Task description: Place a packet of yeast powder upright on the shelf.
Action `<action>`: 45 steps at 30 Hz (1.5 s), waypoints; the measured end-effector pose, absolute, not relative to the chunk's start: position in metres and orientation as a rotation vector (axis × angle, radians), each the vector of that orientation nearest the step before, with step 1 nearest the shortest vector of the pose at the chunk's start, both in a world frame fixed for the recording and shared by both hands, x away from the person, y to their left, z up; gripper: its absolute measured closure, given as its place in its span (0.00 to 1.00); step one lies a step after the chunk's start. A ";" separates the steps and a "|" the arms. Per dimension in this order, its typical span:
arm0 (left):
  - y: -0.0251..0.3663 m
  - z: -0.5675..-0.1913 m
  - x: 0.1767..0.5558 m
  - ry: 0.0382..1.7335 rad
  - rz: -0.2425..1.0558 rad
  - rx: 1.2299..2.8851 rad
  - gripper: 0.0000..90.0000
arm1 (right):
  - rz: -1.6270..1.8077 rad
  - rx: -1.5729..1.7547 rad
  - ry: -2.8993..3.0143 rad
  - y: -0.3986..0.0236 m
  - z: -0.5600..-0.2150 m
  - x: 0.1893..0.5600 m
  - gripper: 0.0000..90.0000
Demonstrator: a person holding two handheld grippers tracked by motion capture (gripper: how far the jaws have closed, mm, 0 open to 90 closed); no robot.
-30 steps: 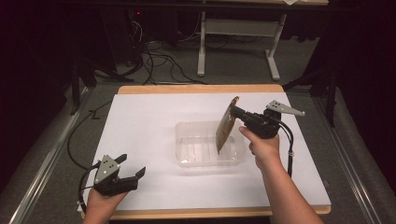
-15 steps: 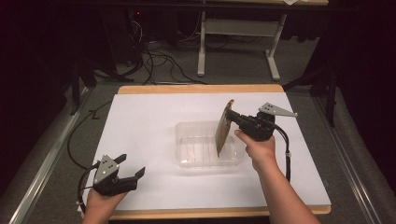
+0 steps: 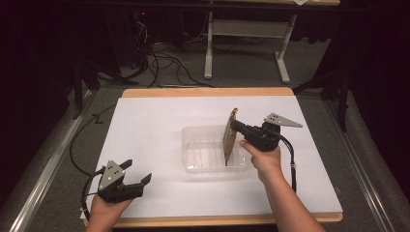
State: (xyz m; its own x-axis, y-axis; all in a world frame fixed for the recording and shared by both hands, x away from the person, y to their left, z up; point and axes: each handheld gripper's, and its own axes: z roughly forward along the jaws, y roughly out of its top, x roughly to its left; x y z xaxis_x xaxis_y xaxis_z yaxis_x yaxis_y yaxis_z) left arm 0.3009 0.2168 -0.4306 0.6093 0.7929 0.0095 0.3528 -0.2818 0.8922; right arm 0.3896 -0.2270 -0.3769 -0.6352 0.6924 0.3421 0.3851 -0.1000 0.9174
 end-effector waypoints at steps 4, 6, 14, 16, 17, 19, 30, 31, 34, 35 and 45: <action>0.218 -0.430 0.301 0.922 0.578 1.869 0.20 | 1.795 1.180 1.930 -0.225 -0.378 0.389 1.00; 0.217 -0.430 0.301 0.920 0.576 1.872 0.20 | 1.790 1.180 1.935 -0.225 -0.378 0.388 1.00; 0.217 -0.430 0.301 0.919 0.577 1.875 0.20 | 1.781 1.172 1.933 -0.226 -0.375 0.386 0.94; 0.217 -0.430 0.301 0.919 0.575 1.873 0.20 | 1.783 1.172 1.932 -0.226 -0.374 0.386 0.92; 0.217 -0.430 0.301 0.921 0.575 1.871 0.20 | 1.783 1.175 1.931 -0.226 -0.373 0.386 0.92; 0.217 -0.430 0.301 0.919 0.577 1.872 0.20 | 1.785 1.175 1.931 -0.226 -0.373 0.386 0.90; 0.218 -0.430 0.302 0.914 0.579 1.873 0.20 | 1.727 1.204 1.926 -0.228 -0.362 0.384 0.64; 0.218 -0.430 0.302 0.914 0.579 1.873 0.20 | 1.727 1.204 1.926 -0.228 -0.362 0.384 0.64; 0.218 -0.429 0.302 0.913 0.577 1.872 0.20 | 1.693 1.218 1.929 -0.230 -0.358 0.380 0.54; 0.218 -0.430 0.302 0.912 0.579 1.873 0.20 | 1.687 1.219 1.935 -0.231 -0.357 0.378 0.52; 0.214 -0.432 0.302 0.911 0.574 1.893 0.20 | 1.584 1.178 1.939 -0.253 -0.352 0.357 0.40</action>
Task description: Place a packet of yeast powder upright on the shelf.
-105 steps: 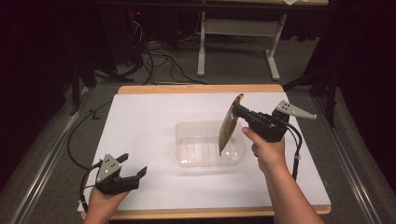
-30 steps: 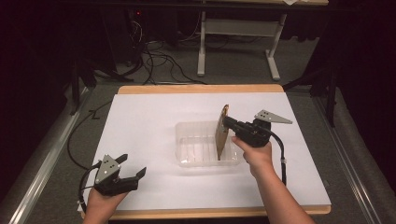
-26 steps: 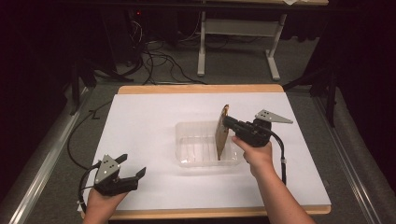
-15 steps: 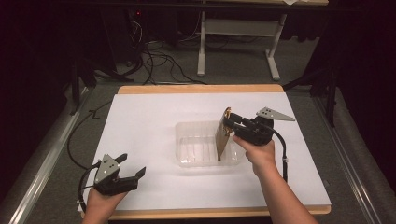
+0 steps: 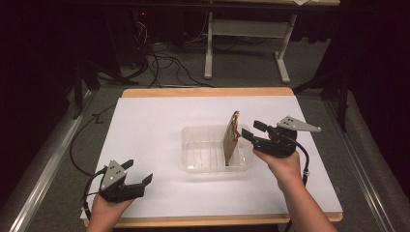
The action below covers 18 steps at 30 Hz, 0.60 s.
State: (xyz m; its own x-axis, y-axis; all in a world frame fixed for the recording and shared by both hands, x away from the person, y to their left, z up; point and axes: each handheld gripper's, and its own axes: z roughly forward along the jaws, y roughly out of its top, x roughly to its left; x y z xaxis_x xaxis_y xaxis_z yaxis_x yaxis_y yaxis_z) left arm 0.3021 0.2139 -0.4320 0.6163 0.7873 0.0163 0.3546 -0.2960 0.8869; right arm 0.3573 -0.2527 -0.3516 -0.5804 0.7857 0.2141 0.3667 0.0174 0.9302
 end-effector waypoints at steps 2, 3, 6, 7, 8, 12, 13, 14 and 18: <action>0.214 -0.432 0.302 0.912 0.574 1.896 0.20 | 1.565 1.183 1.934 -0.260 -0.352 0.353 0.39; 0.214 -0.432 0.302 0.916 0.573 1.894 0.20 | 1.560 1.186 1.928 -0.265 -0.353 0.351 0.39; 0.214 -0.433 0.302 0.917 0.572 1.895 0.20 | 1.537 1.190 1.917 -0.273 -0.355 0.346 0.37; 0.213 -0.433 0.303 0.916 0.574 1.898 0.20 | 1.529 1.193 1.911 -0.278 -0.356 0.343 0.36; 0.212 -0.433 0.303 0.917 0.573 1.899 0.20 | 1.510 1.206 1.899 -0.288 -0.360 0.338 0.32; 0.211 -0.434 0.304 0.914 0.570 1.912 0.20 | 1.452 1.258 1.863 -0.311 -0.371 0.326 0.29; 0.211 -0.435 0.304 0.915 0.570 1.917 0.20 | 1.432 1.270 1.856 -0.317 -0.374 0.323 0.29; 0.211 -0.435 0.304 0.916 0.569 1.921 0.20 | 1.432 1.270 1.856 -0.317 -0.374 0.323 0.29; 0.210 -0.438 0.305 0.926 0.565 1.932 0.20 | 1.335 1.330 1.784 -0.345 -0.391 0.305 0.27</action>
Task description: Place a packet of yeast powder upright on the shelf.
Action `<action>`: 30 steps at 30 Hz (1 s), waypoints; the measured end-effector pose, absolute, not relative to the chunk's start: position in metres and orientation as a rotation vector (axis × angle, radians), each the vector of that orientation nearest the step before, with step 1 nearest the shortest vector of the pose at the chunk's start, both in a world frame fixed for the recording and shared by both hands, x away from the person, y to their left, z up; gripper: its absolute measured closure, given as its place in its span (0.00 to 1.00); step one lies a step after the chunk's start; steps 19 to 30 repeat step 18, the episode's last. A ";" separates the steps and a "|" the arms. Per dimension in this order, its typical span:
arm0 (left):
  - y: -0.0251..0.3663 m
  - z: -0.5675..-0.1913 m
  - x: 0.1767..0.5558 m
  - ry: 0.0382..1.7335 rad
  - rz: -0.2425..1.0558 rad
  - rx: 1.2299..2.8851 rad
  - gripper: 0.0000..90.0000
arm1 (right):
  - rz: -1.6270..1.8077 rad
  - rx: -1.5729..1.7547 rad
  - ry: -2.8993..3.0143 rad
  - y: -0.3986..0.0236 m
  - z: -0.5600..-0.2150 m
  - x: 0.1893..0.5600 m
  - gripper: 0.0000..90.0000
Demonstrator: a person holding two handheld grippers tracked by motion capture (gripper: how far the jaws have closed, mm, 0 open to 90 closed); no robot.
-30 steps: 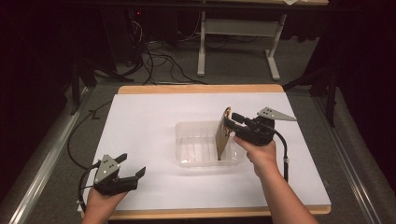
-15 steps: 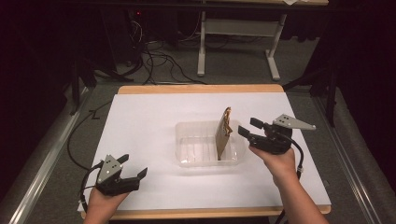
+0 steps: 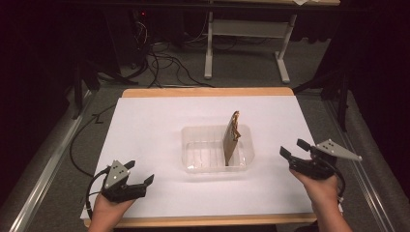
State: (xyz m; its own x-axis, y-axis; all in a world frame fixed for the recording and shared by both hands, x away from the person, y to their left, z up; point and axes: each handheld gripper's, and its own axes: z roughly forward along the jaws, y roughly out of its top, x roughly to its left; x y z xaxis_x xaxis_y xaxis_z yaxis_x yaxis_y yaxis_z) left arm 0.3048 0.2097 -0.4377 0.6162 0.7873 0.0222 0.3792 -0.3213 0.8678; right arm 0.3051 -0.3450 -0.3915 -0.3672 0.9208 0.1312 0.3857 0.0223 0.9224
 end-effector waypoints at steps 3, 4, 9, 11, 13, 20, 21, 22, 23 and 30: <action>0.208 -0.438 0.305 0.936 0.568 1.943 0.20 | 1.280 1.376 1.707 -0.356 -0.430 0.285 0.34; 0.208 -0.438 0.305 0.936 0.568 1.943 0.20 | 1.280 1.376 1.707 -0.356 -0.430 0.285 0.34; 0.203 -0.439 0.308 0.937 0.565 1.950 0.20 | 1.212 1.445 1.857 -0.365 -0.446 0.295 0.28; 0.201 -0.440 0.308 0.932 0.565 1.956 0.20 | 1.241 1.436 1.837 -0.367 -0.444 0.295 0.29; 0.201 -0.441 0.309 0.932 0.564 1.964 0.20 | 1.235 1.429 1.842 -0.368 -0.444 0.294 0.29; 0.205 -0.440 0.306 0.938 0.565 1.953 0.20 | 1.239 1.443 1.840 -0.370 -0.445 0.297 0.29; 0.205 -0.440 0.306 0.938 0.565 1.953 0.20 | 1.239 1.443 1.840 -0.370 -0.445 0.297 0.29; 0.205 -0.440 0.306 0.938 0.565 1.953 0.20 | 1.239 1.443 1.840 -0.370 -0.445 0.297 0.29; 0.205 -0.440 0.306 0.938 0.565 1.953 0.20 | 1.239 1.443 1.840 -0.370 -0.445 0.297 0.29; 0.205 -0.440 0.306 0.938 0.565 1.953 0.20 | 1.239 1.443 1.840 -0.370 -0.445 0.297 0.29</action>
